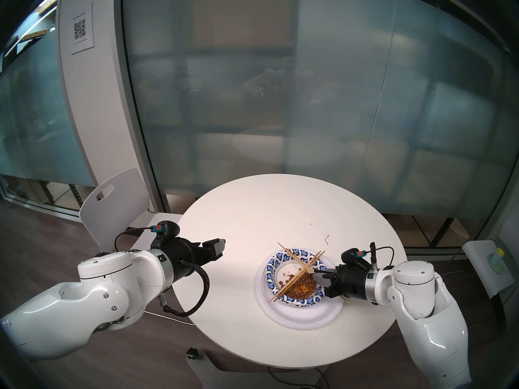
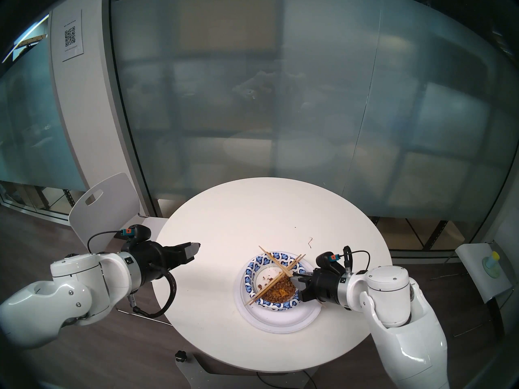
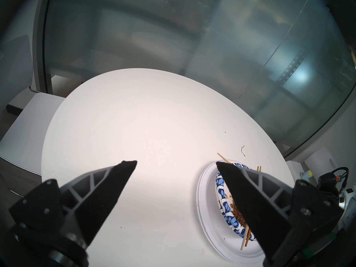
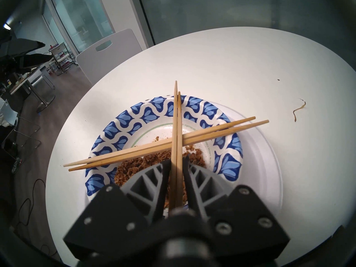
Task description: Stack the plates into one stack
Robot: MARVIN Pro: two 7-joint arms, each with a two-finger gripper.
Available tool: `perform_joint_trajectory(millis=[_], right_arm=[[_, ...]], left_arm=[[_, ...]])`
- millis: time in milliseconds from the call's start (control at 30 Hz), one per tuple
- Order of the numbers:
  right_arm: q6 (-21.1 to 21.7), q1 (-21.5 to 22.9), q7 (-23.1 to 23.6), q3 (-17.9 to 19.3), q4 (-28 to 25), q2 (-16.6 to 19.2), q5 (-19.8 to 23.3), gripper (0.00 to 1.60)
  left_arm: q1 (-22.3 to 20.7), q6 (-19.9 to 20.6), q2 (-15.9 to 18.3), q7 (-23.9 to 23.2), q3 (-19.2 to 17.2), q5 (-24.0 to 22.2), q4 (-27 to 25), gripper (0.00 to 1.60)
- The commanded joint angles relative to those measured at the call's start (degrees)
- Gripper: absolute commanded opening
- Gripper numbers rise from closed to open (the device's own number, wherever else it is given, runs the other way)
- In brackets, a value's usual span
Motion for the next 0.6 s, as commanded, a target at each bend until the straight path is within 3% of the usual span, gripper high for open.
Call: perform_joint_trajectory(millis=[0, 300, 367, 400, 567], right_arm=[[0.05, 0.58, 0.09, 0.03, -0.88, -0.23, 0.25, 0.68], [0.04, 0.59, 0.16, 0.13, -0.96, -0.26, 0.27, 0.77], [0.0, 0.62, 0.15, 0.2, -1.09, -0.29, 0.27, 0.82], [-0.05, 0.62, 0.17, 0.19, -1.1, -0.29, 0.26, 0.95], [-0.27, 0.71, 0.34, 0.21, -1.05, -0.27, 0.26, 1.09]], left_arm=[[-0.15, -0.37, 0.06, -0.15, -0.74, -0.24, -0.37, 1.6], [-0.29, -0.37, 0.15, -0.14, -0.48, -0.16, -0.38, 1.6], [-0.35, -0.38, 0.12, -0.18, -0.41, -0.15, -0.33, 1.6], [-0.38, -0.38, 0.11, -0.19, -0.38, -0.14, -0.3, 1.6], [-0.53, -0.27, 0.17, -0.08, -0.31, -0.24, -0.37, 1.6]])
